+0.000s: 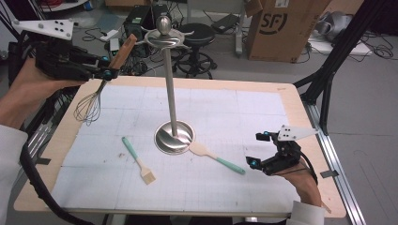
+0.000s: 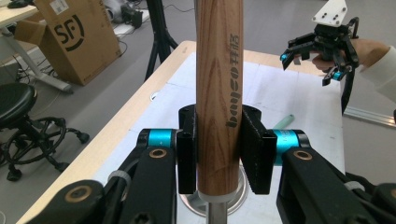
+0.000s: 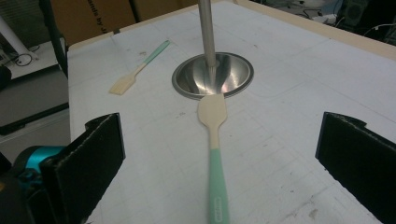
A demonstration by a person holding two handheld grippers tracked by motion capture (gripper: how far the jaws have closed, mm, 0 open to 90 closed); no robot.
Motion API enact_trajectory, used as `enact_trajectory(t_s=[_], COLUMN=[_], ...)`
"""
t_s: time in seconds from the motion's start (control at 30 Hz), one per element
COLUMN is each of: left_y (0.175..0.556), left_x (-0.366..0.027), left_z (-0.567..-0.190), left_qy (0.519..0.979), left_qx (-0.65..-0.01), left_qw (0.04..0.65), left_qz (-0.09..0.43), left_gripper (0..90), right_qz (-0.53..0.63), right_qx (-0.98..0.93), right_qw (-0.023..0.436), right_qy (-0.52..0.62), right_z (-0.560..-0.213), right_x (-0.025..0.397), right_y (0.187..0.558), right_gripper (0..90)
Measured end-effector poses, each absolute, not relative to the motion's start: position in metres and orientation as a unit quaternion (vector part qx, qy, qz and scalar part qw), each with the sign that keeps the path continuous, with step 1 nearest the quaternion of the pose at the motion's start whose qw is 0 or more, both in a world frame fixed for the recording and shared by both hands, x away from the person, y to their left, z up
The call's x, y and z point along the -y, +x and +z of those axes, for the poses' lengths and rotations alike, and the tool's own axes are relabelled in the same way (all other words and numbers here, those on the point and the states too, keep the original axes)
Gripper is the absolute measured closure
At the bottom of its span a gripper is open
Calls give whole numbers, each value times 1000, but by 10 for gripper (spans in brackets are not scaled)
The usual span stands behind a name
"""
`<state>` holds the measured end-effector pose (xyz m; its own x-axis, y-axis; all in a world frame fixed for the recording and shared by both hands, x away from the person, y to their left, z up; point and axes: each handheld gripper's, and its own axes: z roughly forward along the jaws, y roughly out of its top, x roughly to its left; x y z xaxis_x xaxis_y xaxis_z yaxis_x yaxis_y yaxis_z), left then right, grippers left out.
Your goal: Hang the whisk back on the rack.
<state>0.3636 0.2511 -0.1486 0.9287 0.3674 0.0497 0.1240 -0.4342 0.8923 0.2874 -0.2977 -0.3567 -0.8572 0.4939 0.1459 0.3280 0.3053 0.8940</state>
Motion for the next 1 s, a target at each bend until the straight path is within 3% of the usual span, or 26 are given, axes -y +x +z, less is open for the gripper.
enact_trajectory(t_s=[1.0], left_y=[378], left_x=[-215], left_z=[-165], left_qy=[850], left_qx=[-129], left_qw=[503], left_qz=[89], left_gripper=[706], right_qz=[534], right_qx=[-804], right_qw=[77], right_qy=[251], right_z=[-358], right_x=[296], right_y=[290], right_gripper=[1])
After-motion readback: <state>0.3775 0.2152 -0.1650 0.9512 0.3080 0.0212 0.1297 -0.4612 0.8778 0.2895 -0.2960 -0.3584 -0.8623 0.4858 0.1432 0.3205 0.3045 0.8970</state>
